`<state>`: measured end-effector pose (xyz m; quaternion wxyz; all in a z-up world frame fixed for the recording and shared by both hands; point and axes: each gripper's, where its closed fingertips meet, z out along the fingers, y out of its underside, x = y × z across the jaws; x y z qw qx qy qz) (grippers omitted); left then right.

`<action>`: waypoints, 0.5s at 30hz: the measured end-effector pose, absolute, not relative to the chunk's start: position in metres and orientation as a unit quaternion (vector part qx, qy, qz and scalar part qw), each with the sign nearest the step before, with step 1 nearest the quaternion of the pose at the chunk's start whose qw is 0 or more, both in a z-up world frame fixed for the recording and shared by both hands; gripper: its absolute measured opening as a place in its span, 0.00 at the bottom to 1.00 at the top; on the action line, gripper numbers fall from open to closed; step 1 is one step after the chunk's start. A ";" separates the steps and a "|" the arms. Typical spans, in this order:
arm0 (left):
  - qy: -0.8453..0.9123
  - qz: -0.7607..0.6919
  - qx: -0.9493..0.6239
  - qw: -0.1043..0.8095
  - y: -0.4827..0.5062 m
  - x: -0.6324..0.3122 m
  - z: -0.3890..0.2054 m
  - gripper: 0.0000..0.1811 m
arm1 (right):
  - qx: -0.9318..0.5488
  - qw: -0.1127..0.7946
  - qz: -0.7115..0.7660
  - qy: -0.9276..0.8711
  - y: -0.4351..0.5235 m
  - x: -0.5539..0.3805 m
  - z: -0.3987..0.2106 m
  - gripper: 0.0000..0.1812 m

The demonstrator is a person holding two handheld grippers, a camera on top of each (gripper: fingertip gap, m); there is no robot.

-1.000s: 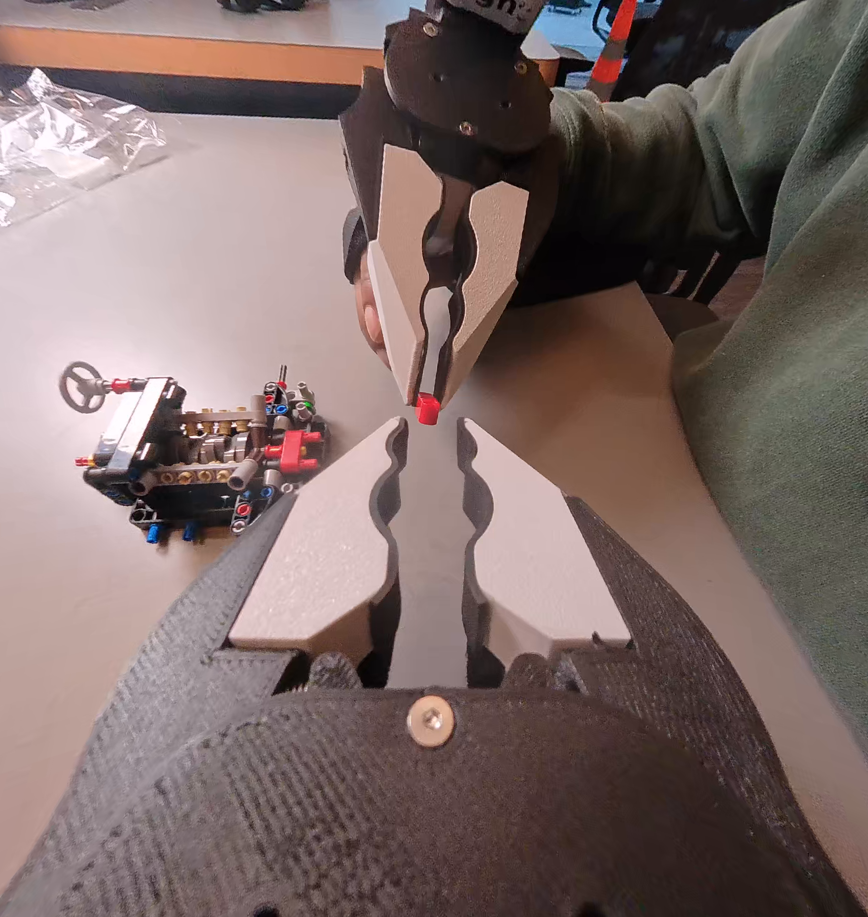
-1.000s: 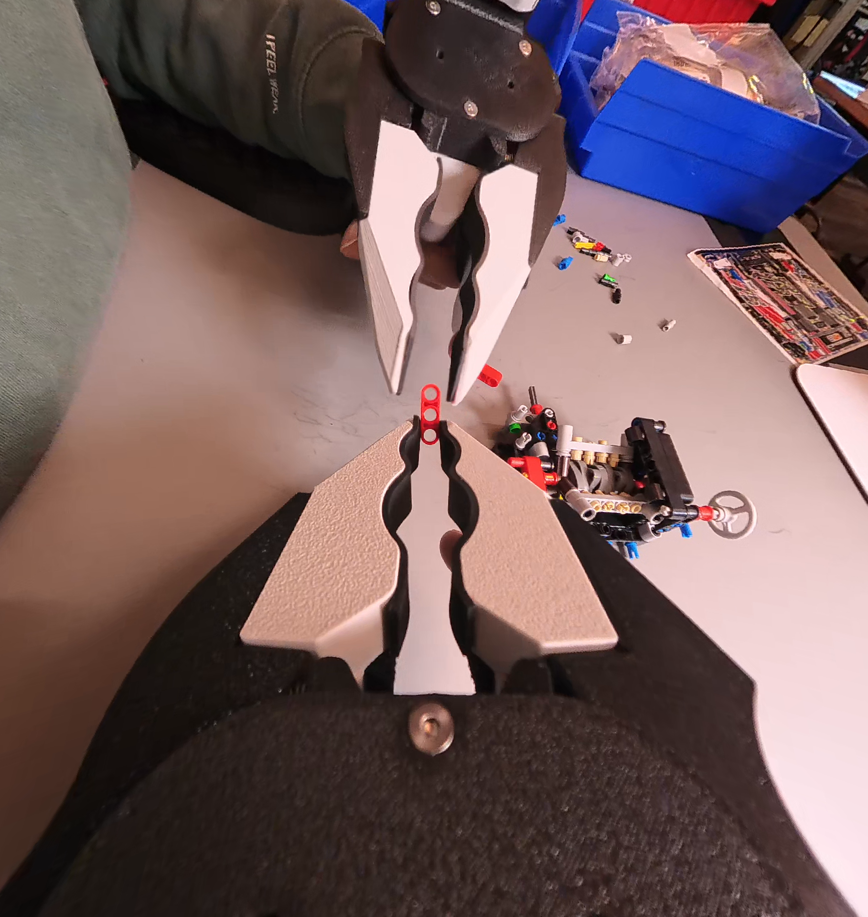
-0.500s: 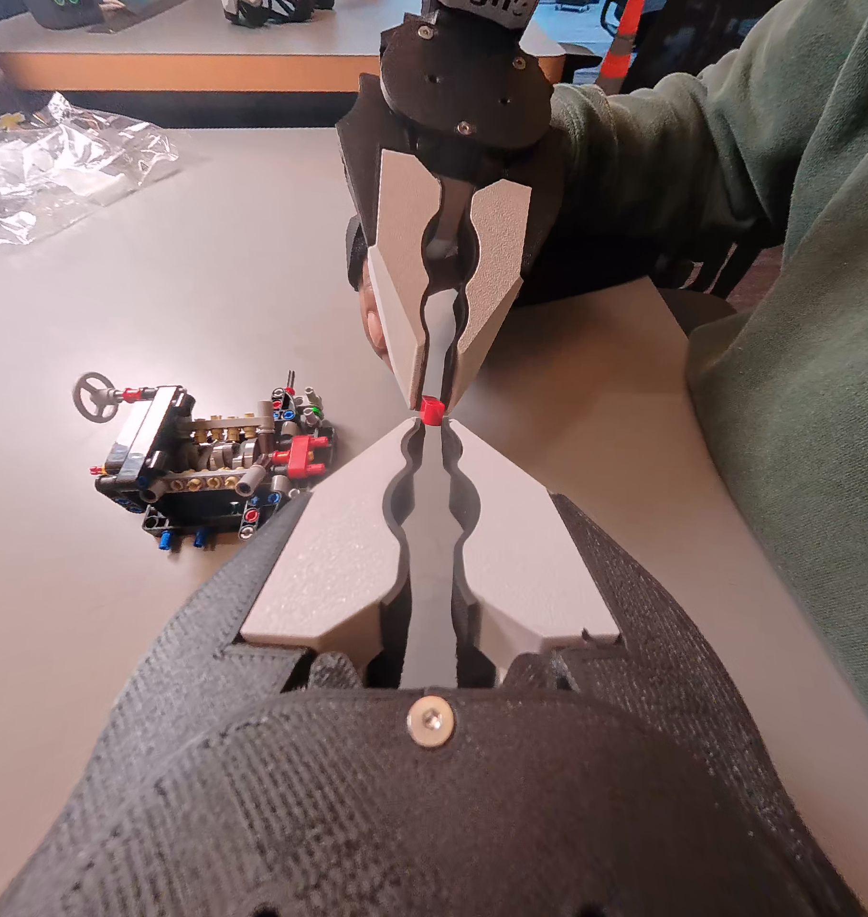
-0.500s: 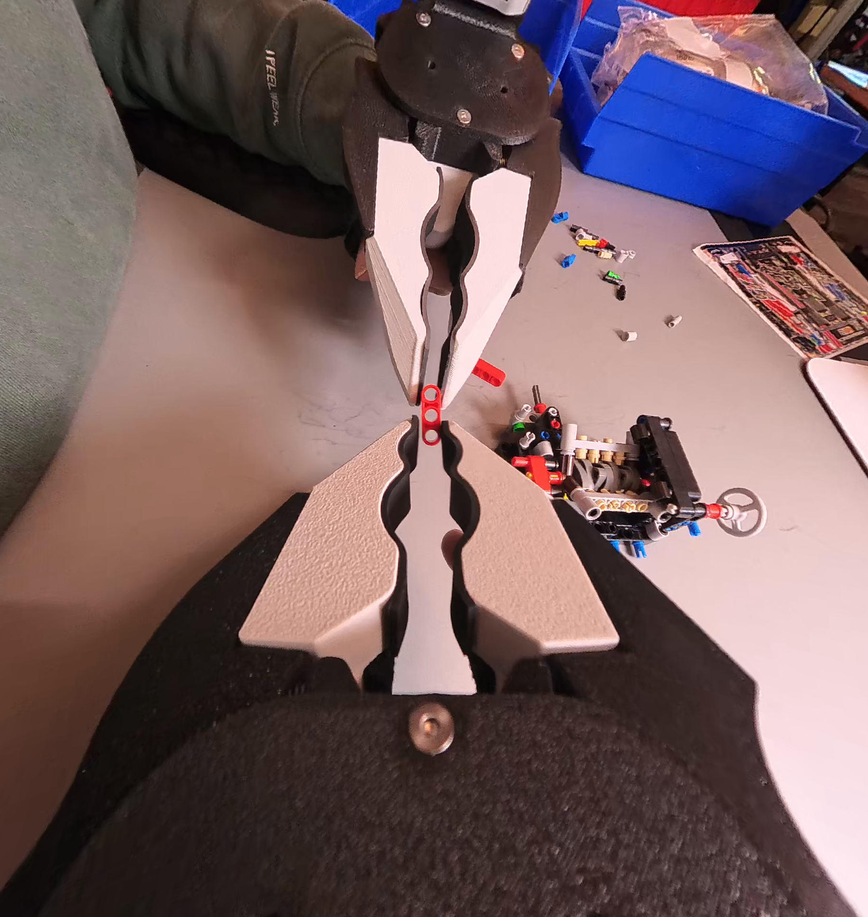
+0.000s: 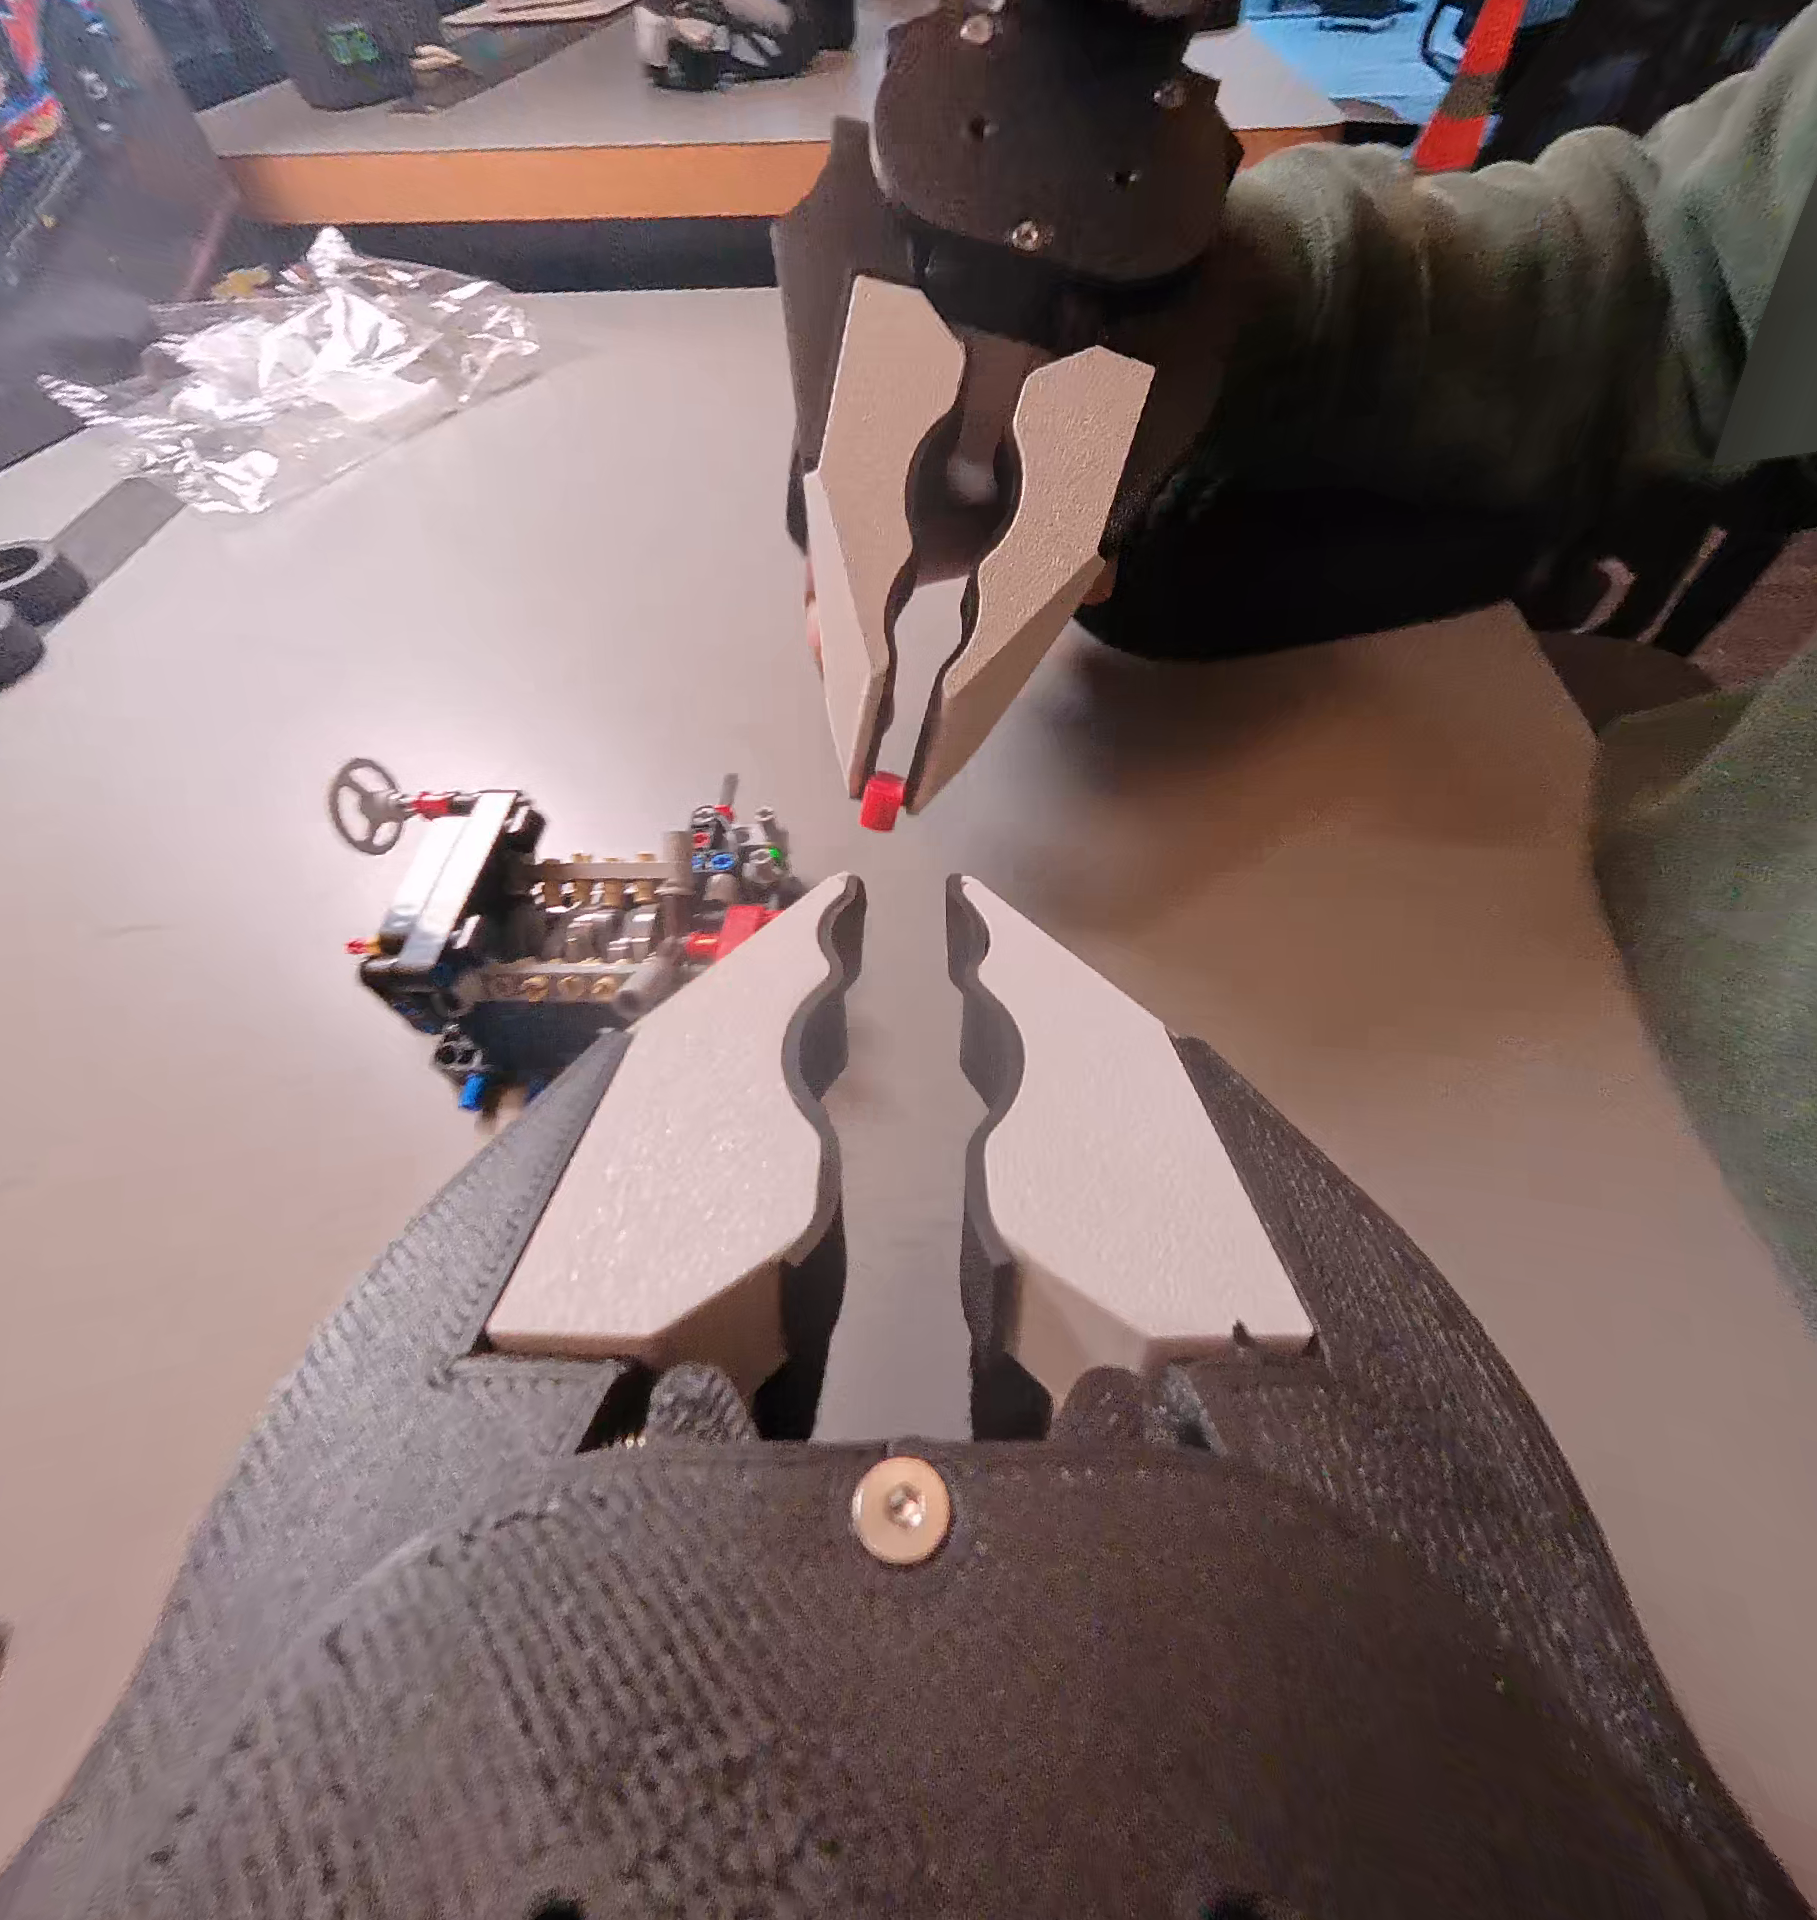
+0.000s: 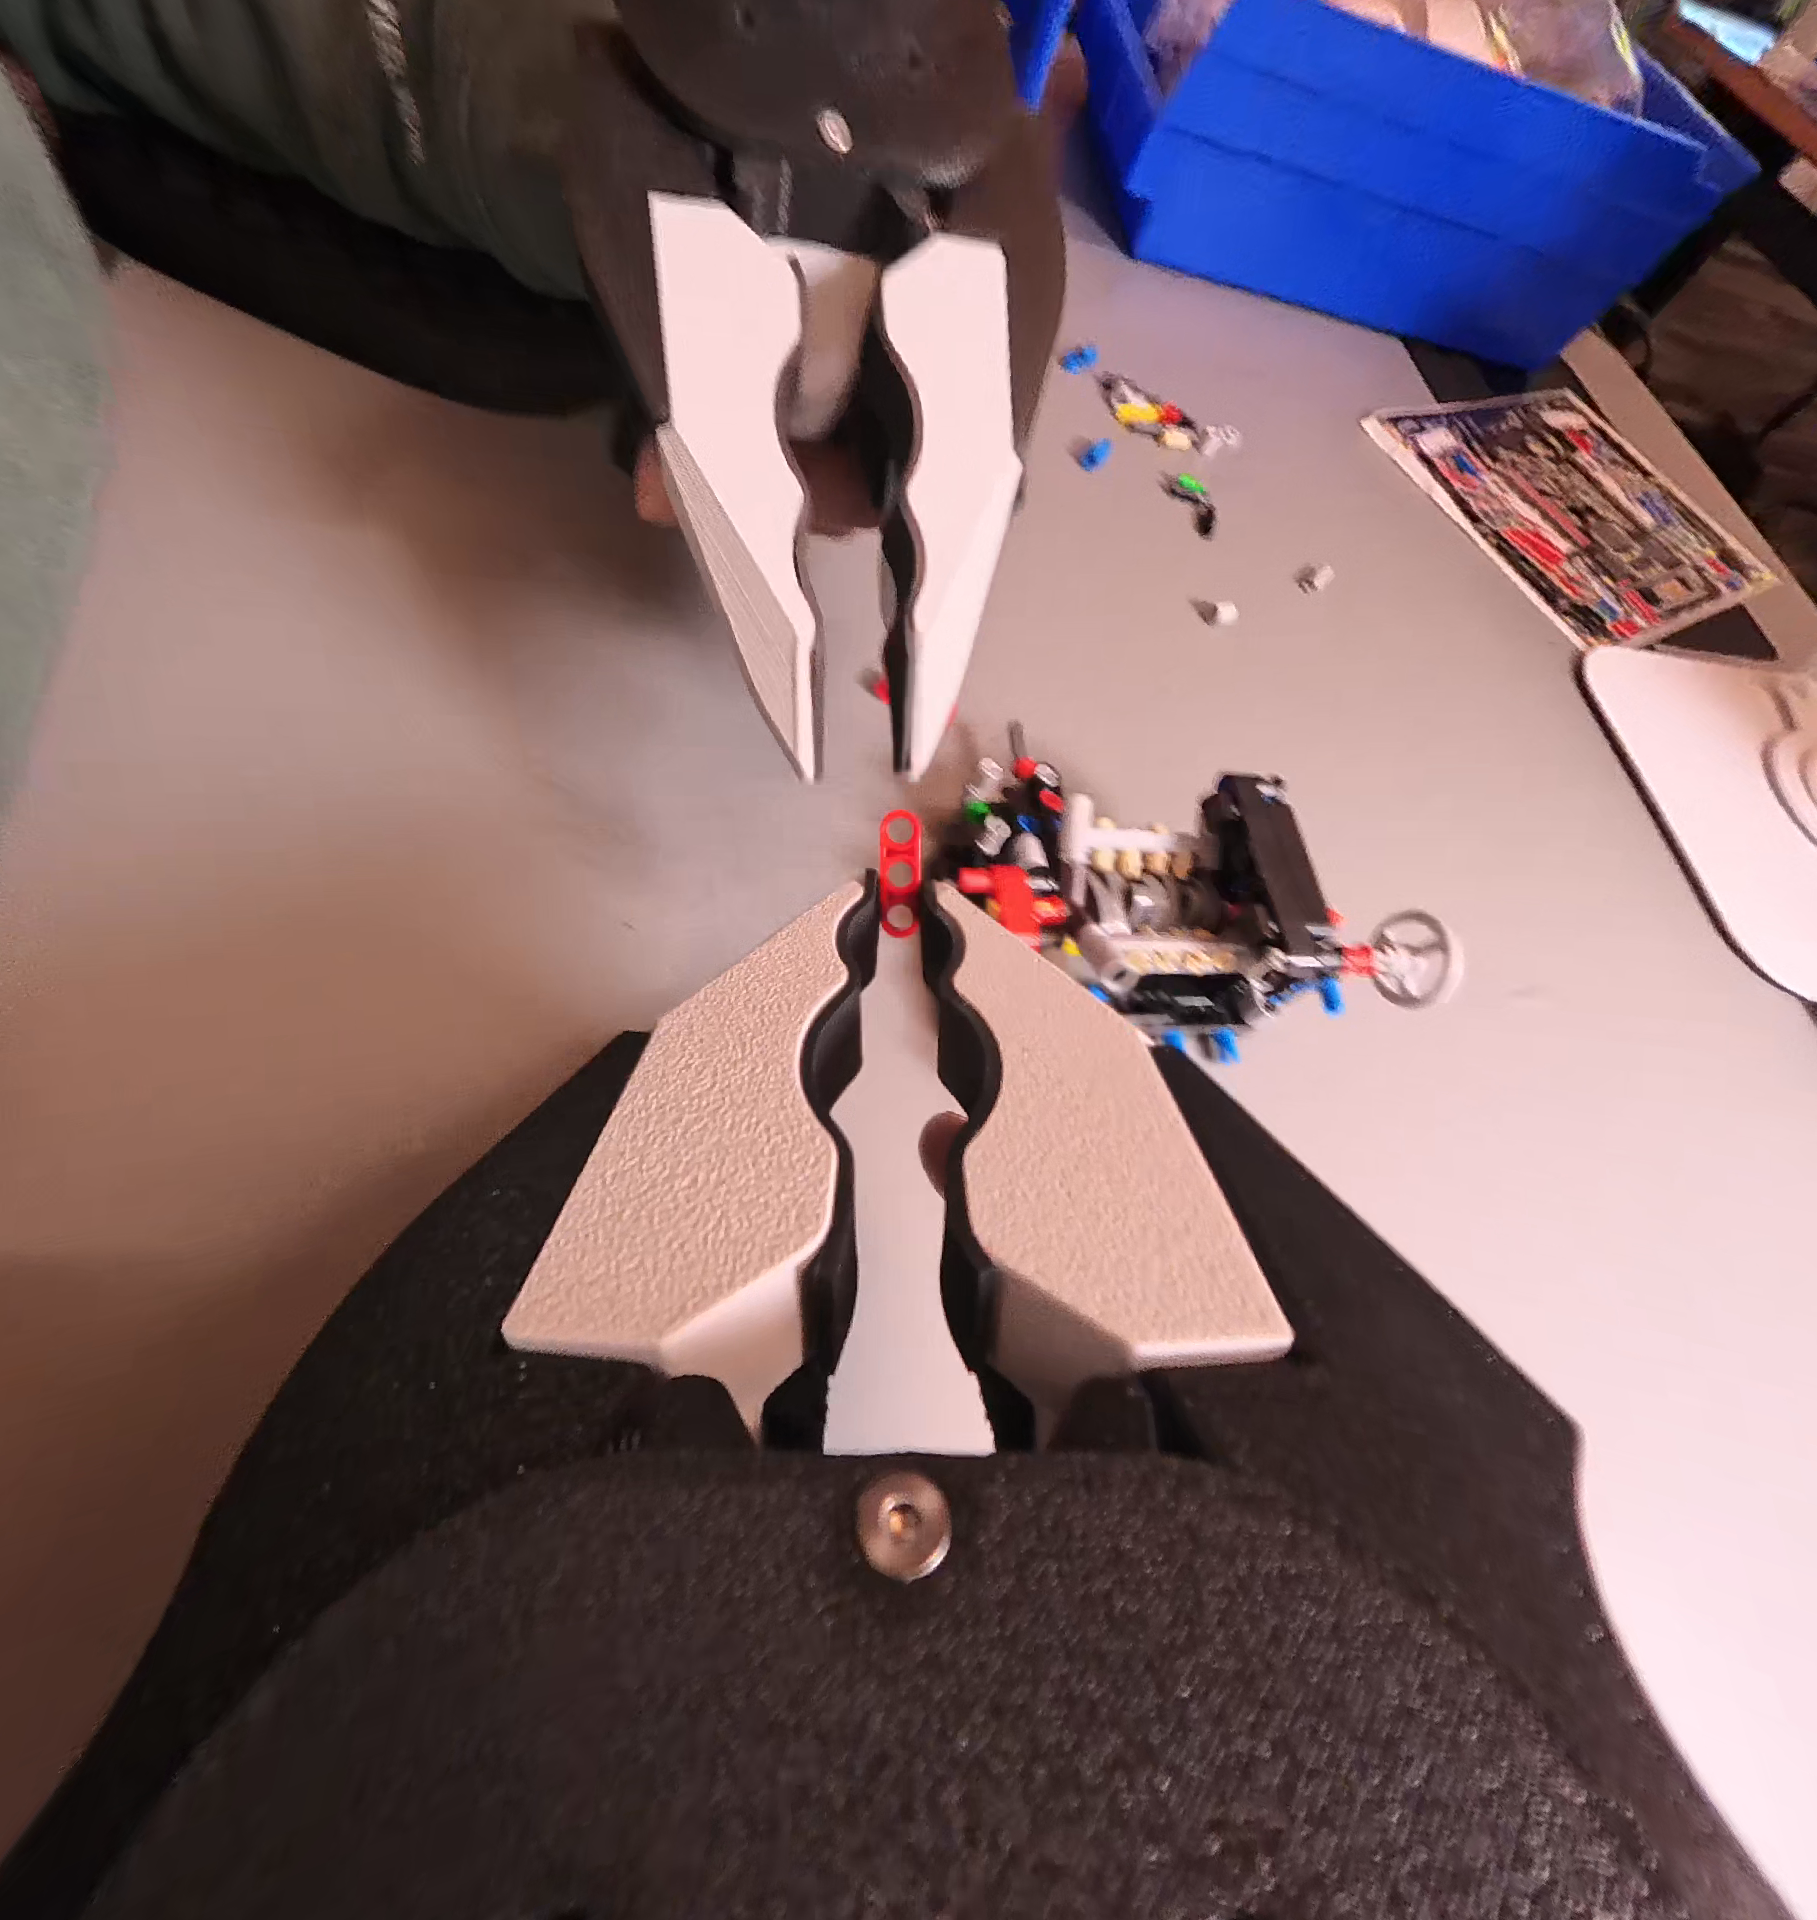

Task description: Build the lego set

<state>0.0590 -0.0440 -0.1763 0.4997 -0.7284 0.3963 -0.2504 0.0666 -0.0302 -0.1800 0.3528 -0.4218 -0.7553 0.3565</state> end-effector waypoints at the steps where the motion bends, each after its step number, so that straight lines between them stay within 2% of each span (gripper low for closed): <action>1: 0.388 -0.241 -0.735 0.501 -0.039 0.054 -0.177 0.07 | -0.429 0.350 0.340 -0.760 -0.020 0.068 -0.182 0.03; 8: 0.368 -0.166 -0.773 0.488 -0.011 0.017 -0.187 0.10 | -0.430 0.300 0.272 -0.807 0.015 0.065 -0.195 0.03; 15: 0.366 -0.153 -0.784 0.478 -0.009 0.005 -0.196 0.10 | -0.423 0.250 0.278 -0.825 0.012 0.068 -0.208 0.03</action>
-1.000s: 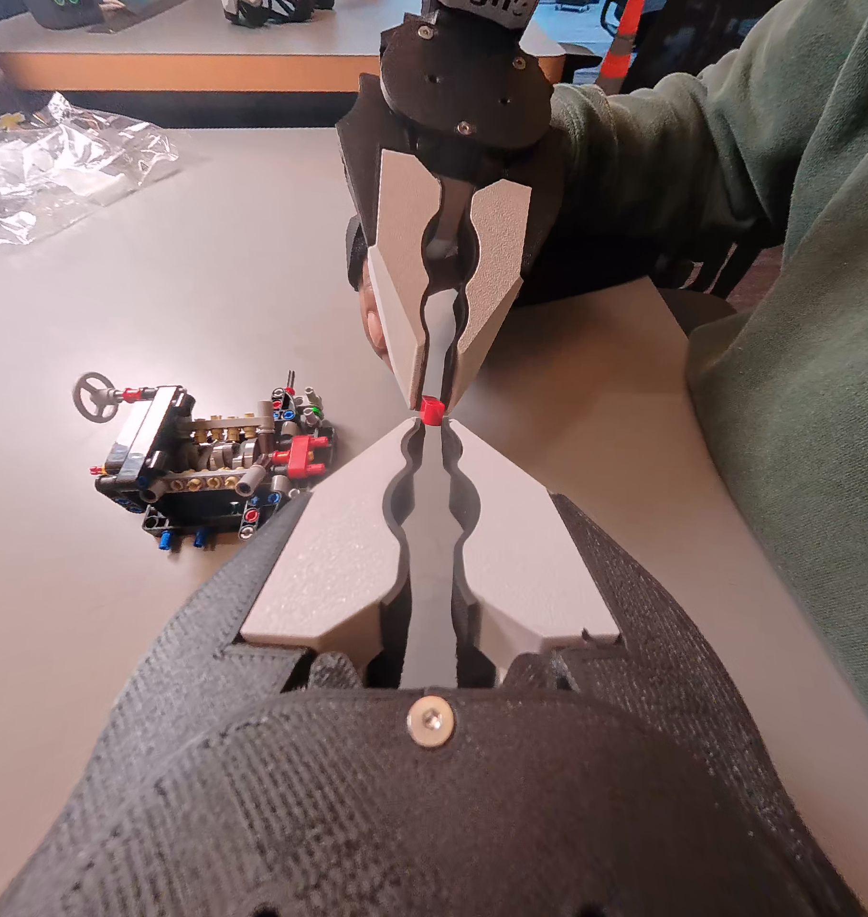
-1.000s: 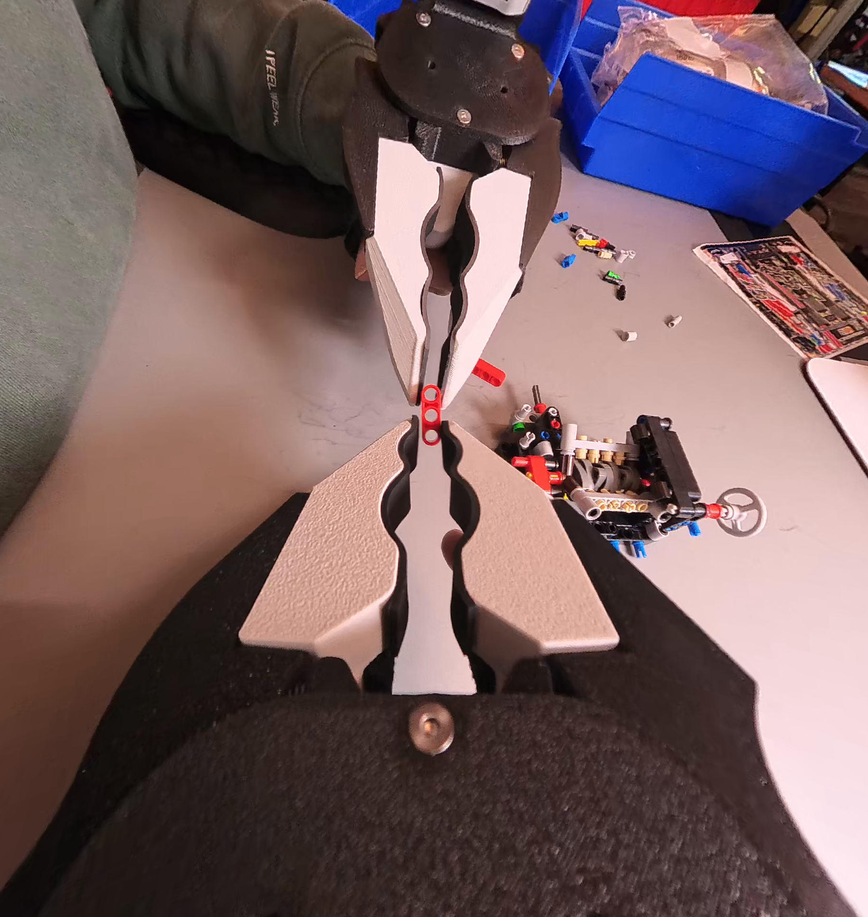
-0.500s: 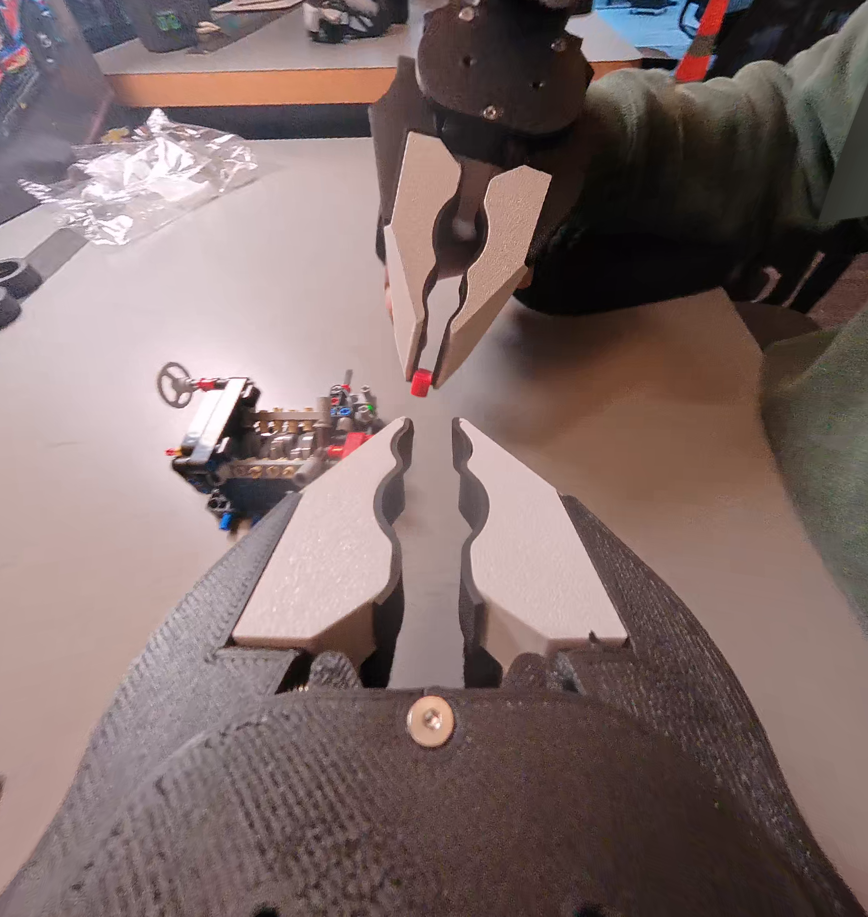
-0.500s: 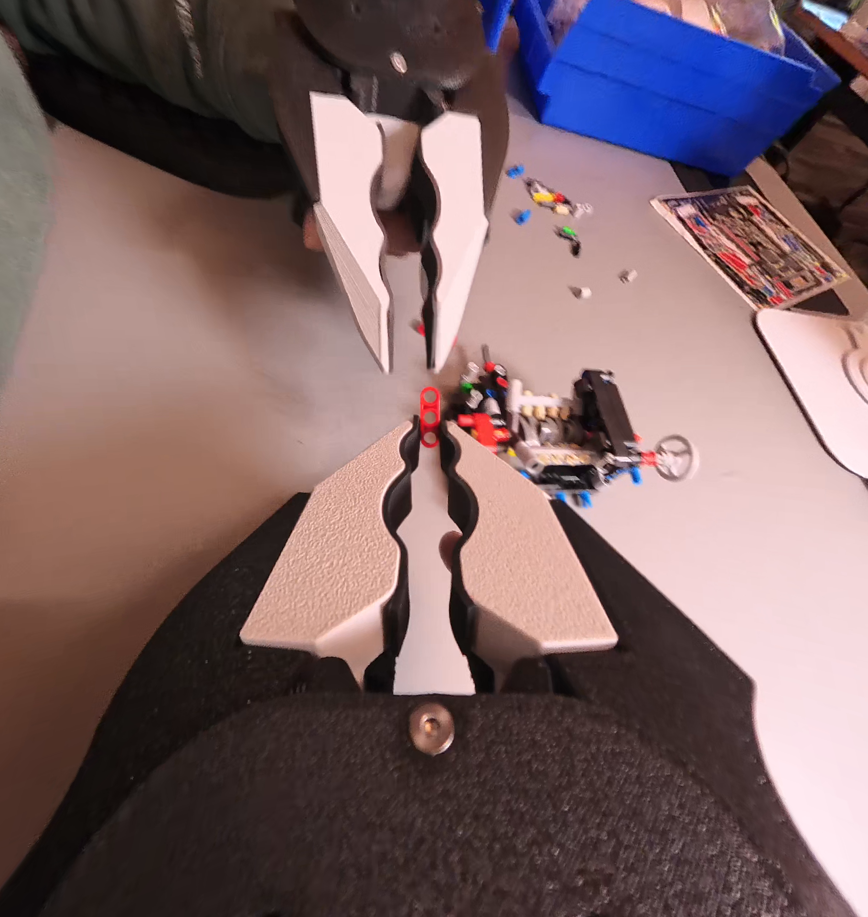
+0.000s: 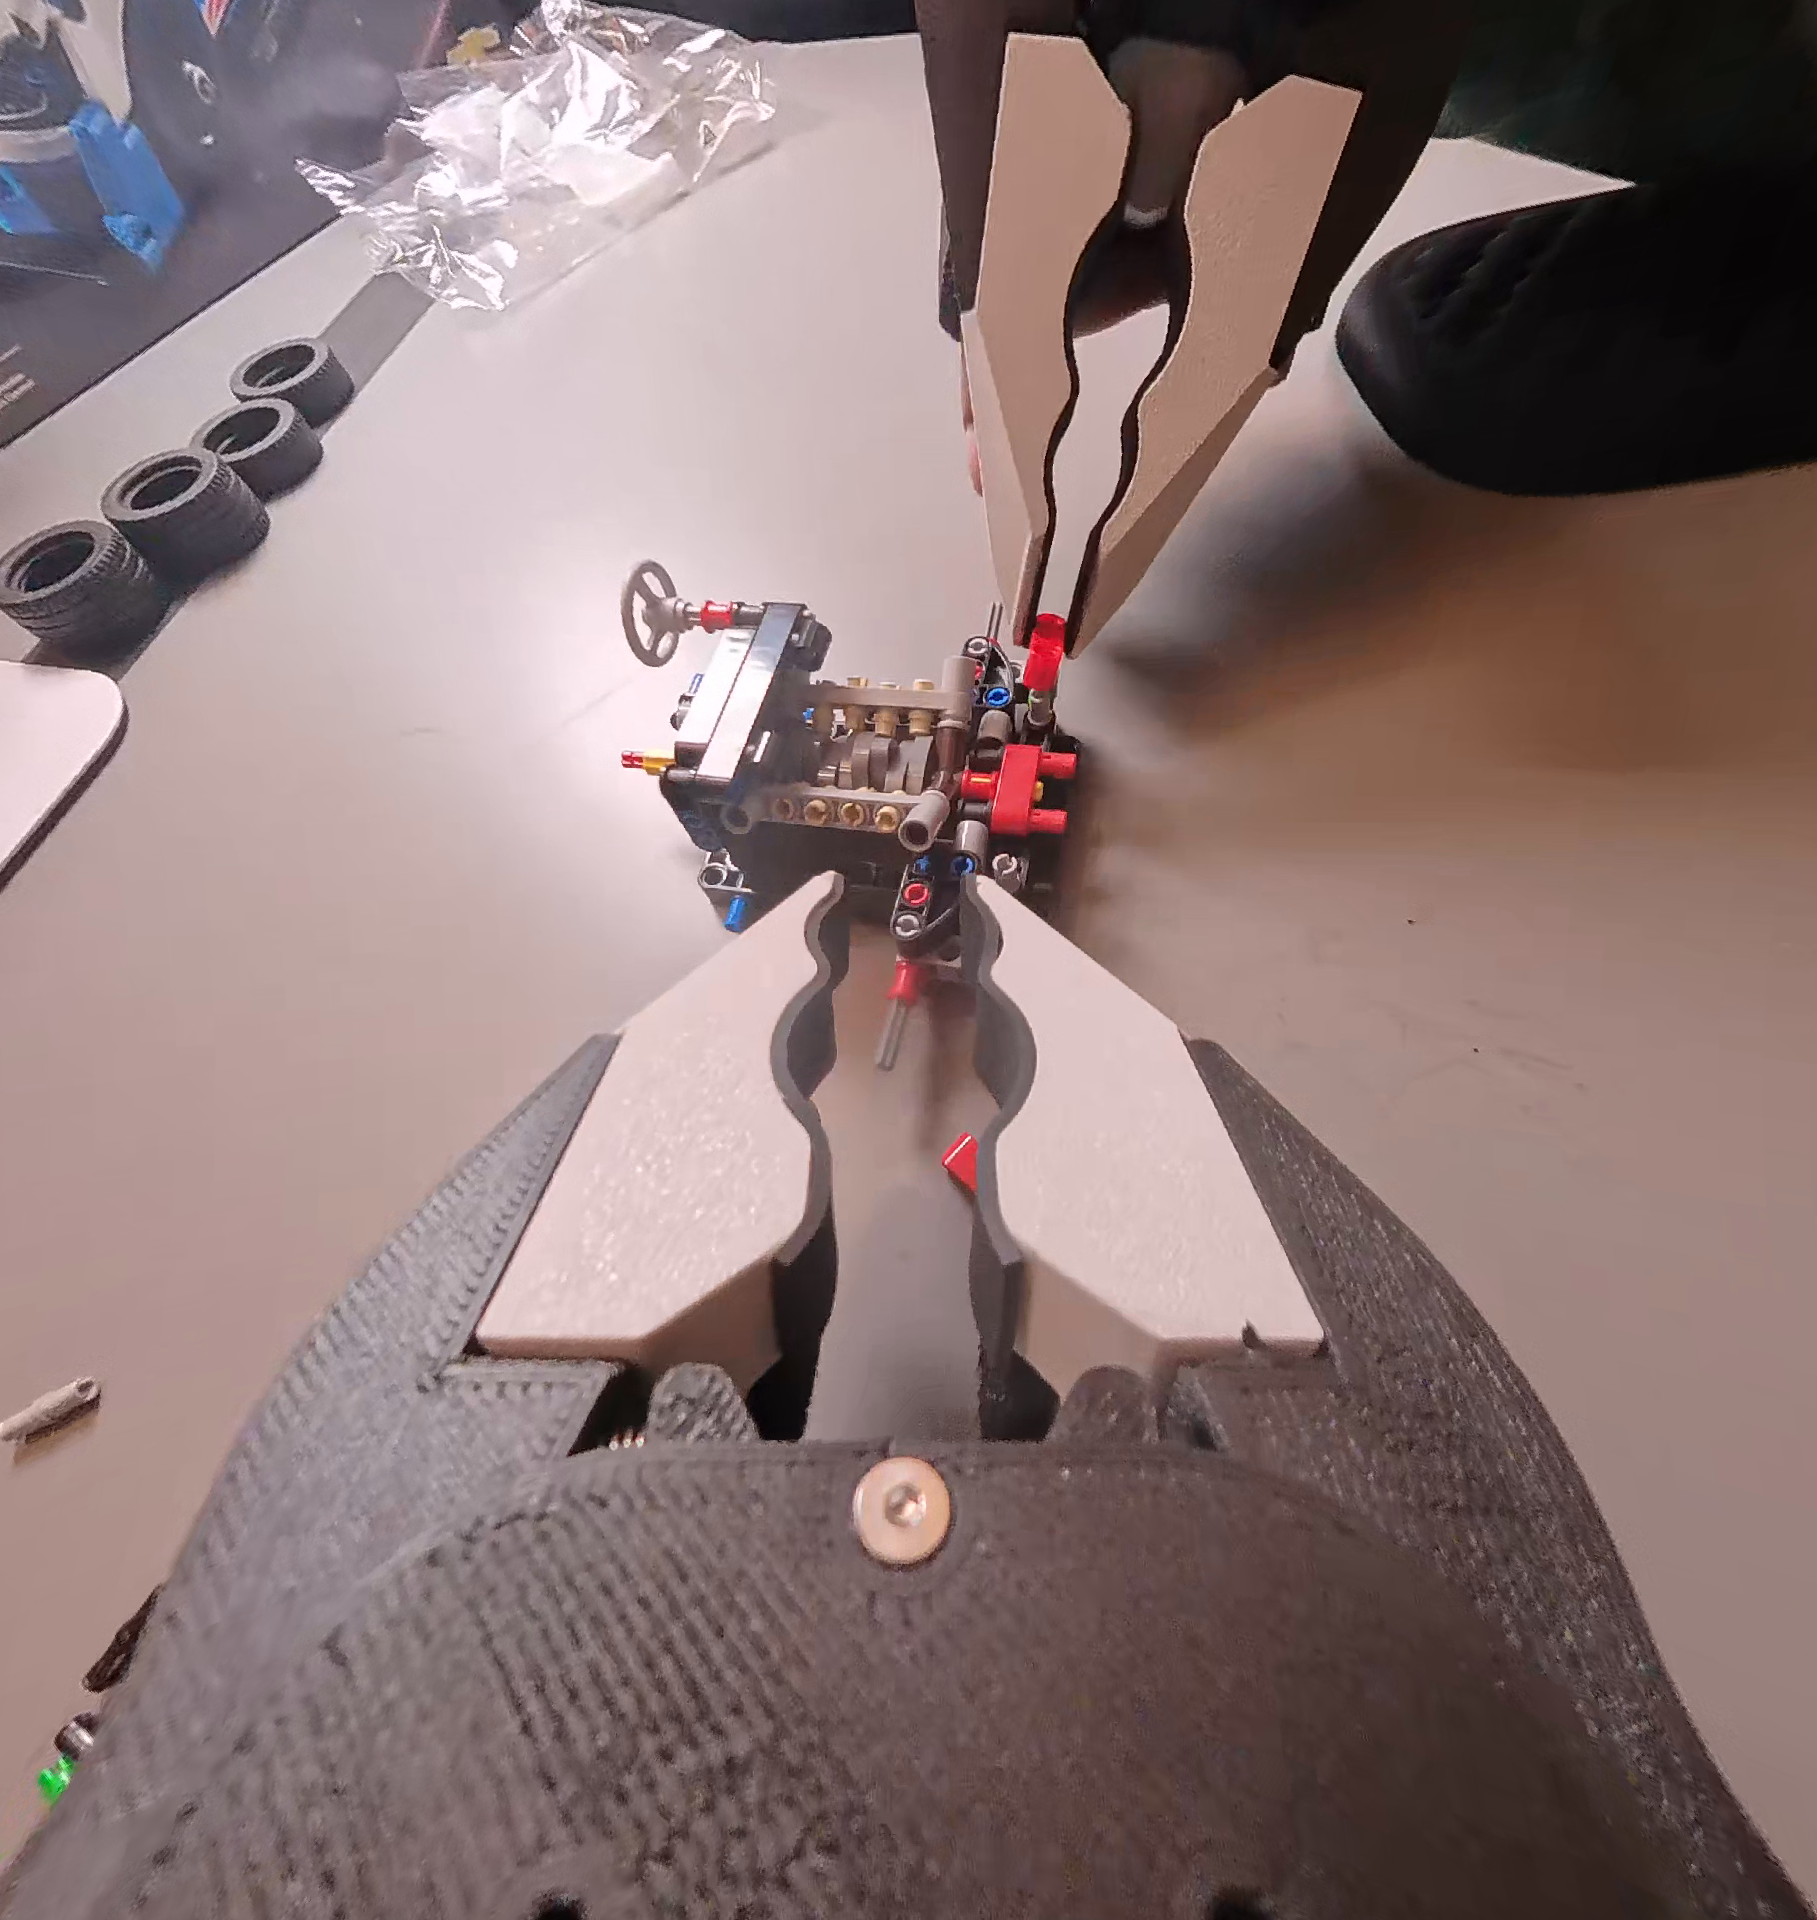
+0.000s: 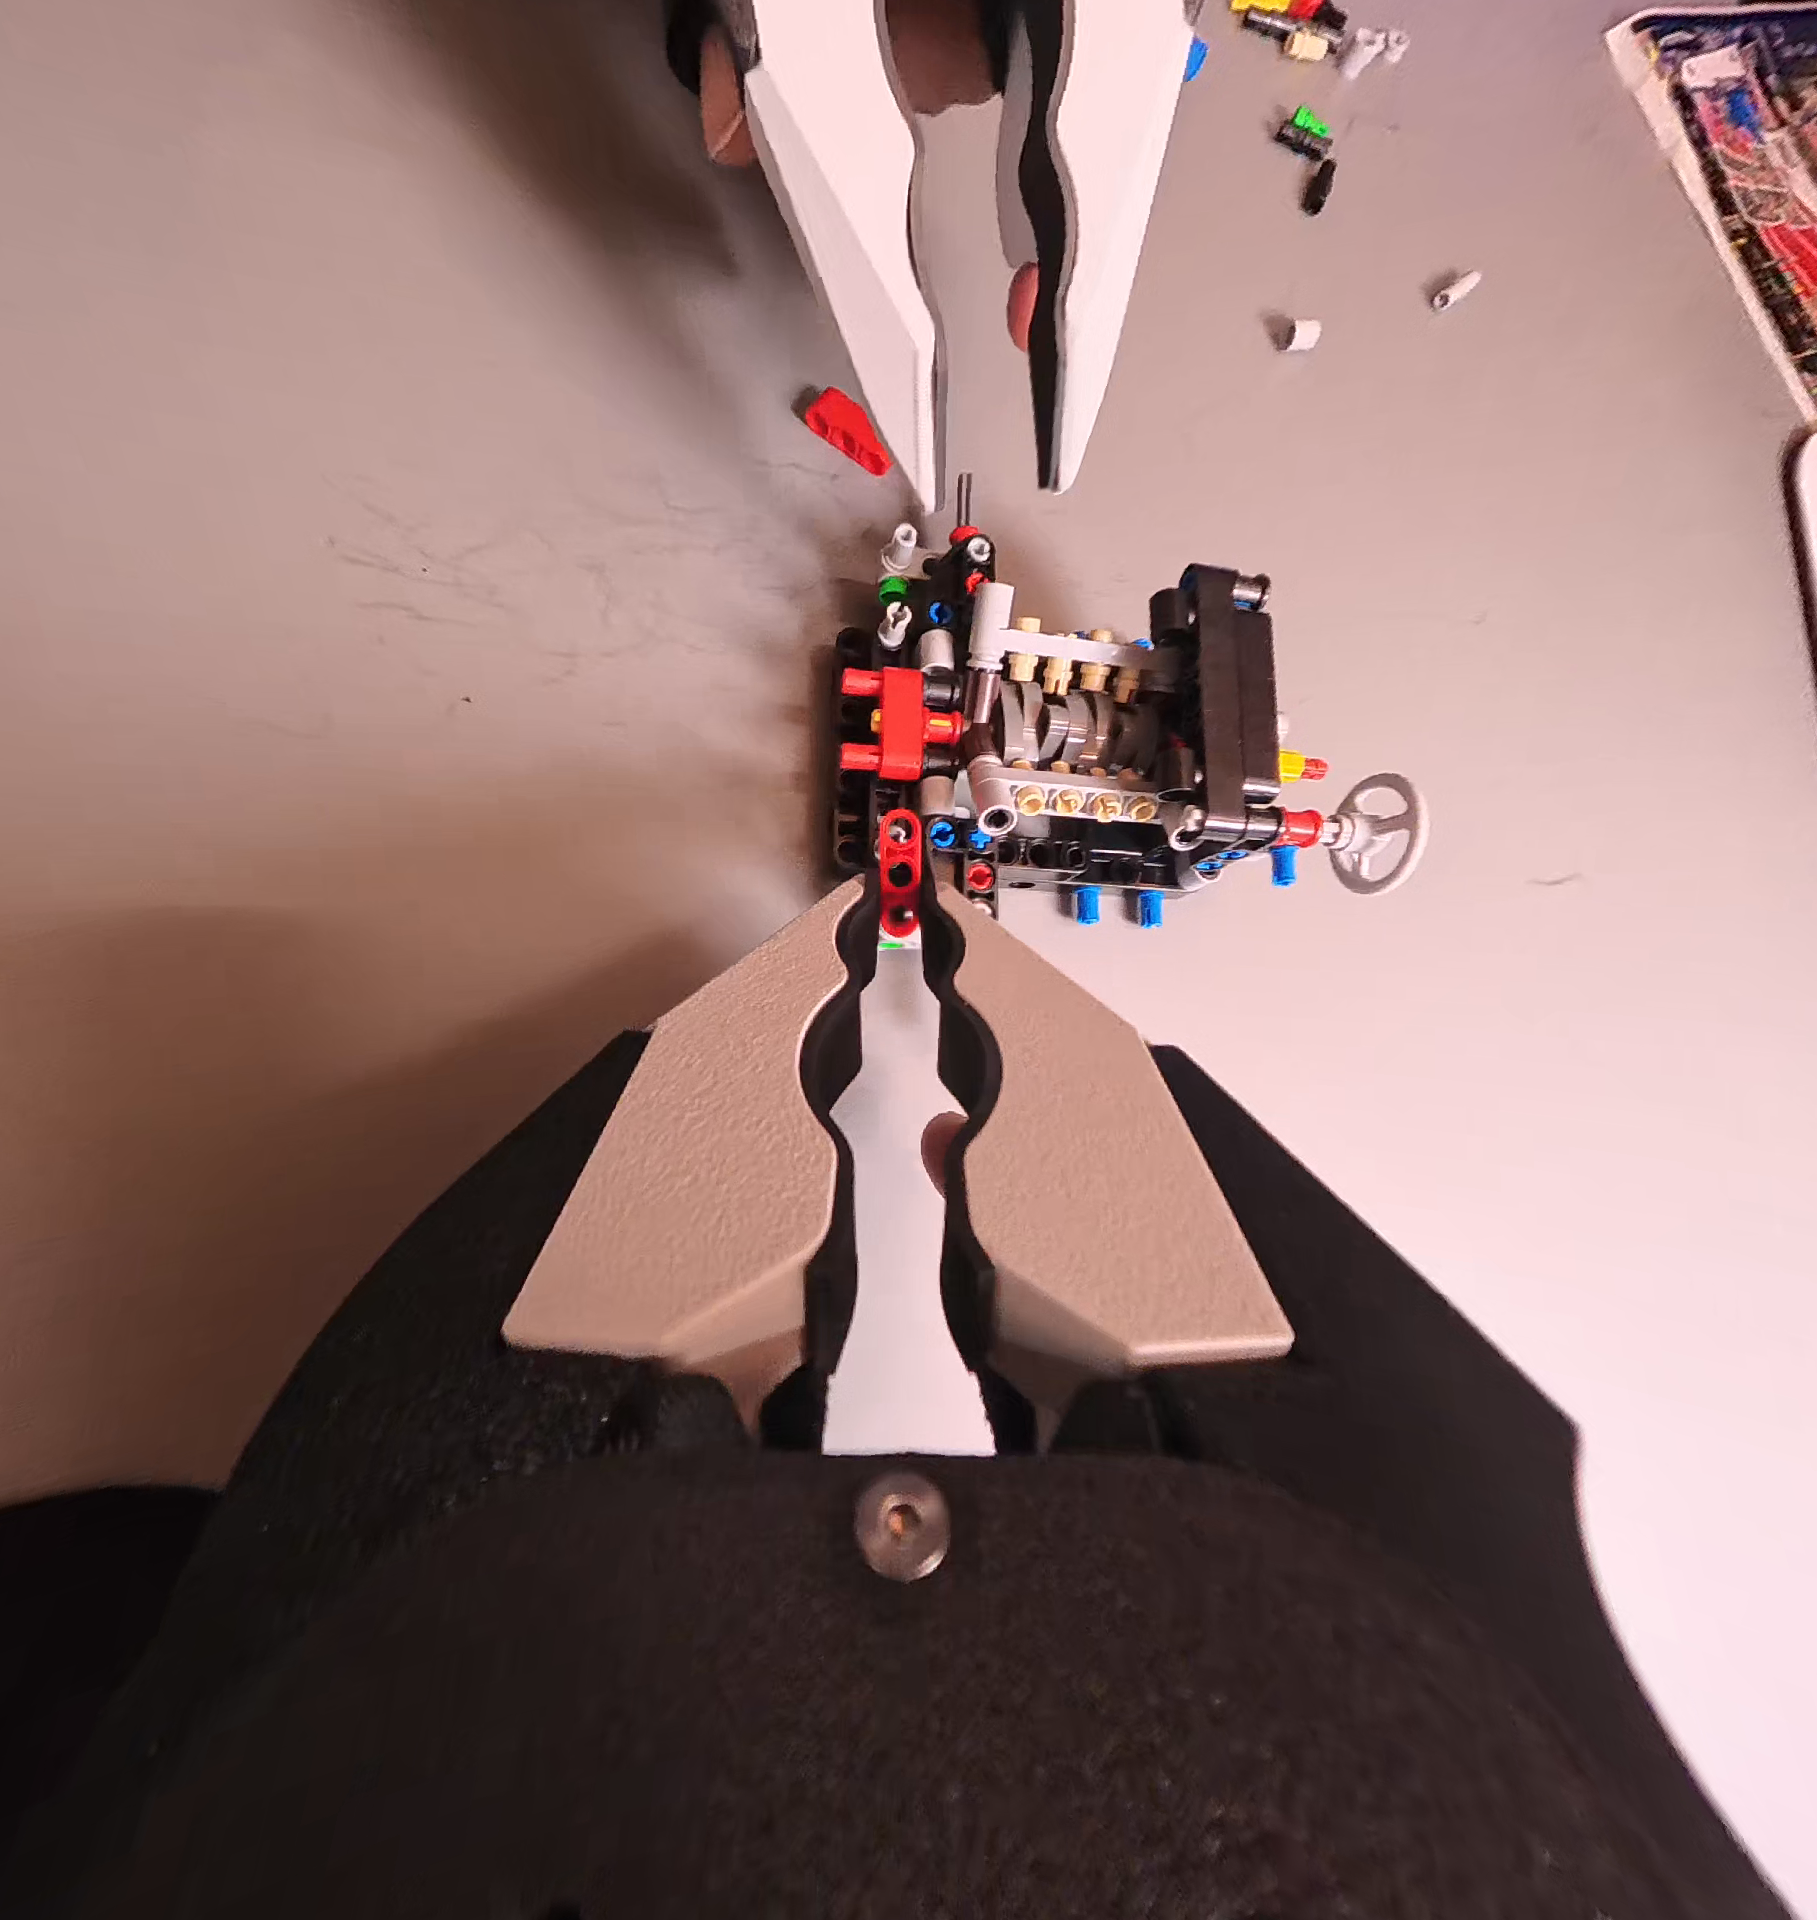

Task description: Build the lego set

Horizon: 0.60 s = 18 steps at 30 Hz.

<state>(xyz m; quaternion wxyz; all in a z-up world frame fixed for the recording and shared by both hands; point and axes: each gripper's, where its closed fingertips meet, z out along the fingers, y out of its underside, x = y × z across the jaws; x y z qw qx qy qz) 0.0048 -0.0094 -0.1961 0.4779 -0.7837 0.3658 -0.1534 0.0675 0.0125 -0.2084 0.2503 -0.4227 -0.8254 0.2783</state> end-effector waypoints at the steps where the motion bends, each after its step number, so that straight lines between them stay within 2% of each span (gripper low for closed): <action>1: 0.370 -0.153 -0.784 0.474 -0.009 0.006 -0.198 0.10 | -0.423 0.250 0.281 -0.825 0.012 0.067 -0.208 0.03; 18: 0.397 -0.146 -0.786 0.450 -0.016 0.010 -0.207 0.12 | -0.414 0.224 0.235 -0.850 0.012 0.068 -0.211 0.03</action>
